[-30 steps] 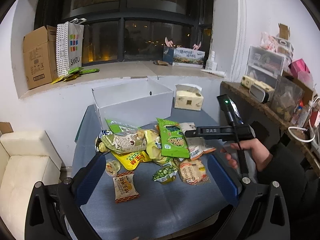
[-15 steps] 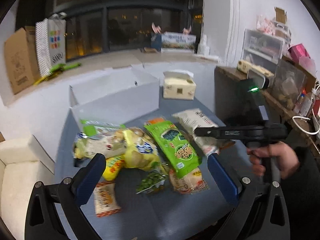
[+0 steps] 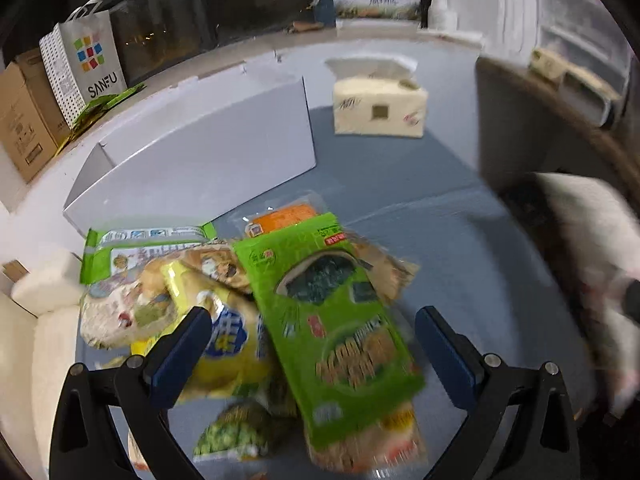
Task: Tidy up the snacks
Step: 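Carry both packs into the white box and open both grippers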
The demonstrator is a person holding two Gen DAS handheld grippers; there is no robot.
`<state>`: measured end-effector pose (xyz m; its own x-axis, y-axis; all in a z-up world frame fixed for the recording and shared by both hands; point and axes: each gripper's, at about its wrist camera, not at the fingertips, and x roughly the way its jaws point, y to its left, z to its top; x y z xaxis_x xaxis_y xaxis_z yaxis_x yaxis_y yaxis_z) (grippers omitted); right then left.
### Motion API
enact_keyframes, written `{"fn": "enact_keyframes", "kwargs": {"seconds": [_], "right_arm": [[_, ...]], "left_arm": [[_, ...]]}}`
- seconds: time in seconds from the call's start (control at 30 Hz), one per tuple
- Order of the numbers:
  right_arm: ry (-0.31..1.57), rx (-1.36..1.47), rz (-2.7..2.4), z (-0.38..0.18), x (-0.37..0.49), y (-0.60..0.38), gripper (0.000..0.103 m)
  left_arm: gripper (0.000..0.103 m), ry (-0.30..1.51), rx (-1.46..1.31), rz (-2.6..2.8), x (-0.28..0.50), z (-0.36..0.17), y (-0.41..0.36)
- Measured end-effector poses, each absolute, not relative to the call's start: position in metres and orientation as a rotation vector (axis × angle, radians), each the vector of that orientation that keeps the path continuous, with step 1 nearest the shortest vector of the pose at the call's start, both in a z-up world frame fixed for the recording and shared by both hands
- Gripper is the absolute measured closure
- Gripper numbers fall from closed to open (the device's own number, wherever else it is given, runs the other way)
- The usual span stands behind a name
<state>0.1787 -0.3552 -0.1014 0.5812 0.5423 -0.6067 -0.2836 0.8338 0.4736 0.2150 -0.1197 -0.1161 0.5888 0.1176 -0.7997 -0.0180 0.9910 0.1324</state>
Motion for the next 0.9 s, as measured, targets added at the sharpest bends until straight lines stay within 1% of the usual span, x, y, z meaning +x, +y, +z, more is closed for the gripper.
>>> {"fn": "enact_keyframes", "kwargs": {"seconds": [0.1,0.13,0.17,0.2,0.23,0.27,0.3,0.43,0.57,0.73,0.9], "right_arm": [[0.812,0.375,0.477,-0.102,0.169,-0.369,0.064],[0.812,0.377,0.475,-0.102,0.167,-0.370,0.064],[0.806,0.379,0.477,-0.100,0.166,-0.371,0.064],[0.802,0.372,0.477,-0.099,0.165,-0.370,0.064],[0.799,0.362,0.478,-0.097,0.164,-0.368,0.064],[0.794,0.352,0.479,-0.096,0.163,-0.366,0.064],[0.791,0.344,0.484,-0.094,0.162,-0.363,0.064],[0.784,0.320,0.505,-0.091,0.159,-0.353,0.064],[0.783,0.300,0.525,-0.088,0.160,-0.341,0.064],[0.776,0.254,0.585,-0.077,0.174,-0.312,0.064],[0.763,0.191,0.662,-0.057,0.209,-0.267,0.064]], "left_arm": [[0.000,0.989,0.099,0.106,0.229,-0.134,-0.120],[0.001,1.003,0.100,0.107,0.233,-0.139,-0.119],[0.005,1.008,0.103,0.103,0.234,-0.142,-0.119],[0.022,1.005,0.113,0.104,0.235,-0.143,-0.119],[0.032,0.995,0.120,0.106,0.235,-0.143,-0.119],[0.033,0.994,0.094,0.092,0.235,-0.141,-0.116],[0.038,0.997,0.078,0.090,0.235,-0.139,-0.113],[0.040,0.949,0.029,0.018,0.220,-0.123,-0.104],[0.040,0.863,-0.082,-0.080,0.196,-0.092,-0.080],[0.040,0.723,-0.178,-0.143,0.161,-0.048,-0.033],[0.040,0.628,-0.271,-0.104,0.161,-0.018,0.033]]}}
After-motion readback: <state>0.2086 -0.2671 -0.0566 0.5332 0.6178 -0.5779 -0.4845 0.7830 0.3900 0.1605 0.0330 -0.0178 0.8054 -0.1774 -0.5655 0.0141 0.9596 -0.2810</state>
